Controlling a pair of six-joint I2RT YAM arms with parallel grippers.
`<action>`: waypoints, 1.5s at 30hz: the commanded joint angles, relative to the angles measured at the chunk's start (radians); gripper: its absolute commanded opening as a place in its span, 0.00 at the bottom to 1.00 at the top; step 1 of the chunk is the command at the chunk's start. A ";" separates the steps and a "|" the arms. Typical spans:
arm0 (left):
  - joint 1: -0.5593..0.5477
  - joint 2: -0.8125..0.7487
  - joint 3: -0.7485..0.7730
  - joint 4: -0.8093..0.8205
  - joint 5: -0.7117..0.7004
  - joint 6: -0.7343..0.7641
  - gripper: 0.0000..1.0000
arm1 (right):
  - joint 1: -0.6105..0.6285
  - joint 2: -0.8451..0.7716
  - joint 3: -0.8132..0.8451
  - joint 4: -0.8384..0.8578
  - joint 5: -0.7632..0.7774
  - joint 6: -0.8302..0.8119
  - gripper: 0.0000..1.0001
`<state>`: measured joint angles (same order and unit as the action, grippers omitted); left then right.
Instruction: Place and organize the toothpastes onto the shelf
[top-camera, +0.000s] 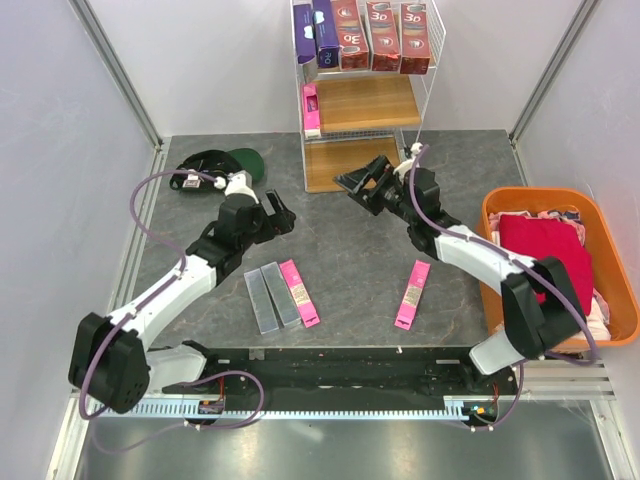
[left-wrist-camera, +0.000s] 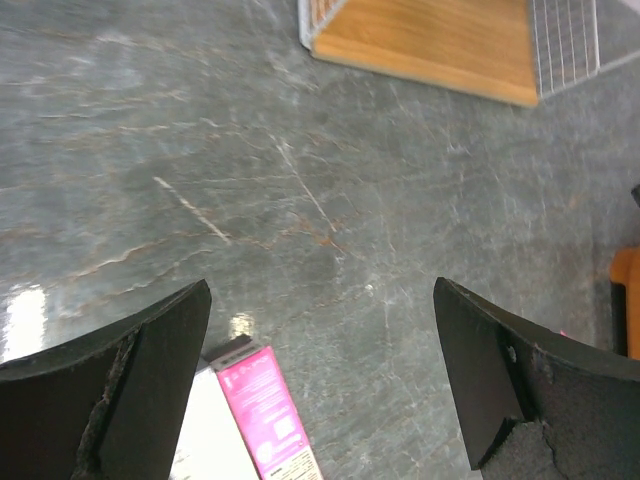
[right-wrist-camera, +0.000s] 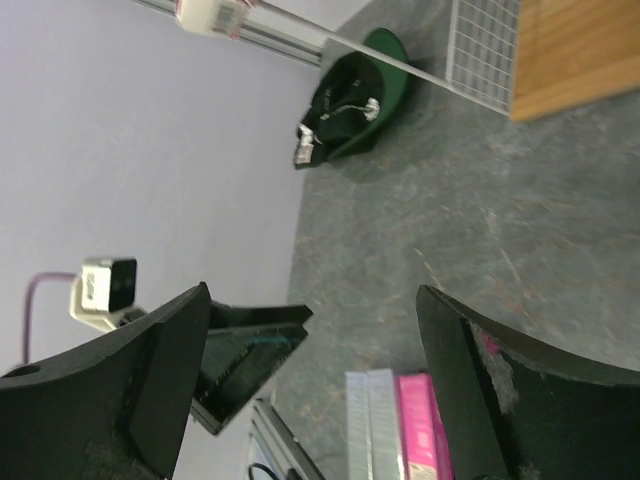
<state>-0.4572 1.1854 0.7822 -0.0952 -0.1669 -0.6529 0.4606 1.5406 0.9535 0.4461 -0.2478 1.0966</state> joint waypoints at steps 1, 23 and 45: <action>-0.014 0.071 0.086 0.026 0.087 0.064 1.00 | 0.000 -0.121 -0.056 -0.148 0.061 -0.153 0.92; -0.247 0.454 0.345 0.089 0.326 0.217 1.00 | -0.004 -0.459 -0.315 -0.483 0.346 -0.339 0.98; -0.508 0.881 0.752 -0.009 0.399 0.357 0.95 | -0.046 -0.781 -0.081 -0.707 0.763 -0.435 0.98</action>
<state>-0.9085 2.0155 1.4467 -0.0662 0.2653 -0.3740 0.4164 0.8093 0.8337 -0.2256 0.4347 0.6865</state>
